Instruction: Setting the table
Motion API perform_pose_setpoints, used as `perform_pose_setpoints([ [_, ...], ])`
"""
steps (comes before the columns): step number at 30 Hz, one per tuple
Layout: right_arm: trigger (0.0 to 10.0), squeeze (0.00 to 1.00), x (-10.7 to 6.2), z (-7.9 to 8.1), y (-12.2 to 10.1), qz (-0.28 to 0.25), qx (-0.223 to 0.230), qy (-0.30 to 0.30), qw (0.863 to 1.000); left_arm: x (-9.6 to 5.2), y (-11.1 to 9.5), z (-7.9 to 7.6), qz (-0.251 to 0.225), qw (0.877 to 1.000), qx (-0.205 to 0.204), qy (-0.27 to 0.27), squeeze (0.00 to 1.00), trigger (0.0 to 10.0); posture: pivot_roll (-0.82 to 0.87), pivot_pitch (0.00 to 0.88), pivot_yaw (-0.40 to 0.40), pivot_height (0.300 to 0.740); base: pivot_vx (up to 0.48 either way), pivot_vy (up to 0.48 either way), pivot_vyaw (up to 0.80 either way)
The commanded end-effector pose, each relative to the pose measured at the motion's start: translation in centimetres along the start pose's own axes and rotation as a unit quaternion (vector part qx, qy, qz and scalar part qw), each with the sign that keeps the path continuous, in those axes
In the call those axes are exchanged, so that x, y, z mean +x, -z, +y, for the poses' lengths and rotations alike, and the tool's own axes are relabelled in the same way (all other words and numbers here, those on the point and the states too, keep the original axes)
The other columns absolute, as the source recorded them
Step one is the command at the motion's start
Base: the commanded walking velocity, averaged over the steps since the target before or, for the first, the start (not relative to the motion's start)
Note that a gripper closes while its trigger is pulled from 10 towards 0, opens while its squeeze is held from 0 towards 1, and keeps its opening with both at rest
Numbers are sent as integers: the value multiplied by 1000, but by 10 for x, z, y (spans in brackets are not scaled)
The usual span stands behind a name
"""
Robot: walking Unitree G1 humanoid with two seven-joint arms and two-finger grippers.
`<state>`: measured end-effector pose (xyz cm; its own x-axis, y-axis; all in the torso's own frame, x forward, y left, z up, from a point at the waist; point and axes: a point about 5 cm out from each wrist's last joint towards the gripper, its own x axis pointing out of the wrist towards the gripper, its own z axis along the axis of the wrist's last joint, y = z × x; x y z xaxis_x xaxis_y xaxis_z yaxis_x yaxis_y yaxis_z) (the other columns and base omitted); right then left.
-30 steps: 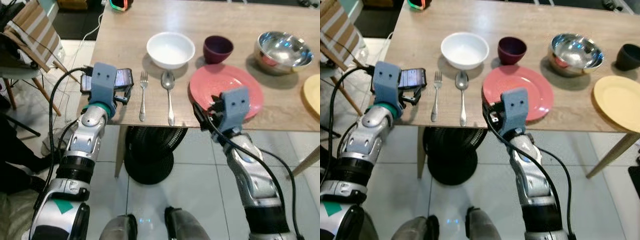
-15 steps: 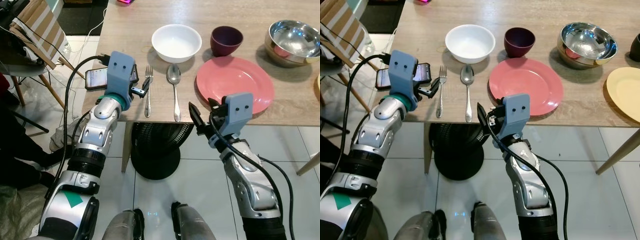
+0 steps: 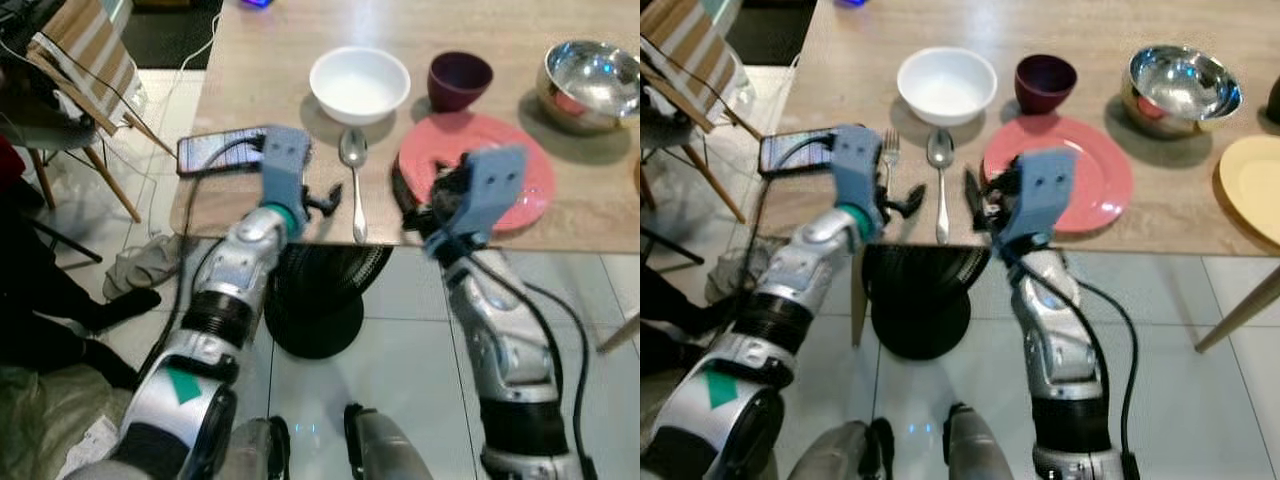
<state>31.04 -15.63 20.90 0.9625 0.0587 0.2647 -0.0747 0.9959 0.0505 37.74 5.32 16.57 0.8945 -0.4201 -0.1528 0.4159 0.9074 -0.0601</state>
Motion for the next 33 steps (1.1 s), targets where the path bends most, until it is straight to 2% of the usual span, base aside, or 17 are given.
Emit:
perform_pose_setpoints([
  [1, 10000, 0, -1, -10, 3, 5, 3, 25, 1000, 0, 13, 4, 33, 999, -7, -12, 0, 10000, -114, 158, 123, 740, 0, 0, 0],
  [4, 10000, 0, 0, -18, -1, -2, 8, 41, 999, 0, 17, 6, 56, 998, -5, -20, 0, 10000, -115, 158, 128, 740, 0, 0, 0],
  [11, 10000, 0, -1, -19, 1, 0, 13, 45, 999, 2, 28, 8, 114, 992, -18, -43, 0, 9804, -107, 151, 139, 740, 0, 0, 0],
  [12, 10000, 0, -1, -19, 1, 0, 14, 46, 999, 3, 29, 8, 120, 992, -18, -44, 0, 8510, -107, 151, 139, 740, 0, 0, 0],
  [13, 10000, 0, -1, -19, 1, 0, 14, 46, 999, 3, 29, 8, 120, 992, -18, -44, 0, 8510, -107, 151, 139, 740, 0, 0, 0],
  [14, 10000, 0, -1, -18, 2, 1, 14, 46, 999, 3, 32, 8, 128, 991, -22, -46, 0, 6196, -108, 148, 141, 740, 0, 0, 0],
  [15, 10000, 0, -1, -17, 2, 1, 15, 46, 999, 3, 33, 8, 133, 990, -24, -47, 0, 6196, -108, 148, 141, 740, 0, 0, 0],
  [16, 10000, 0, 0, -17, 3, 2, 15, 47, 999, 3, 34, 8, 135, 989, -25, -48, 0, 3922, -108, 148, 141, 740, 0, 0, 0],
  [17, 10000, 0, 0, -17, 3, 2, 16, 46, 999, 3, 36, 8, 147, 987, -28, -52, 0, 3922, -106, 145, 144, 740, 0, 0, 0],
  [18, 10000, 0, 0, -16, 3, 2, 18, 45, 999, 3, 39, 8, 158, 985, -31, -54, 0, 2902, -105, 144, 148, 740, 0, 0, 0],
  [21, 10000, 0, 0, -16, 3, 3, 18, 44, 999, 3, 41, 8, 166, 984, -33, -55, 0, 2902, -105, 144, 148, 740, 0, 0, 0],
  [22, 10000, 0, -1, -15, 3, 3, 19, 43, 999, 2, 44, 8, 181, 981, -27, -63, 0, 3451, -100, 146, 154, 740, 0, 0, 0],
  [25, 10000, 0, -1, -15, 3, 4, 20, 43, 999, 2, 47, 9, 191, 979, -21, -70, 0, 3529, -97, 148, 157, 740, 0, 0, 0],
  [26, 10000, 0, -1, -15, 4, 4, 20, 43, 999, 1, 49, 10, 200, 977, -14, -74, 0, 3176, -97, 148, 157, 740, 0, 0, 0],
  [29, 10000, 0, -2, -15, 4, 5, 21, 43, 999, 1, 51, 11, 208, 975, -10, -78, 0, 3176, -93, 155, 161, 740, 0, 0, 0],
  [30, 10000, 0, -2, -15, 5, 7, 22, 44, 999, 0, 53, 12, 215, 973, -10, -81, 0, 2118, -91, 158, 162, 740, 0, 0, 0],
  [33, 10000, 0, -3, -15, 5, 8, 23, 45, 999, 0, 54, 13, 219, 972, -11, -83, 0, 2118, -91, 167, 162, 740, 0, 0, 0],
])
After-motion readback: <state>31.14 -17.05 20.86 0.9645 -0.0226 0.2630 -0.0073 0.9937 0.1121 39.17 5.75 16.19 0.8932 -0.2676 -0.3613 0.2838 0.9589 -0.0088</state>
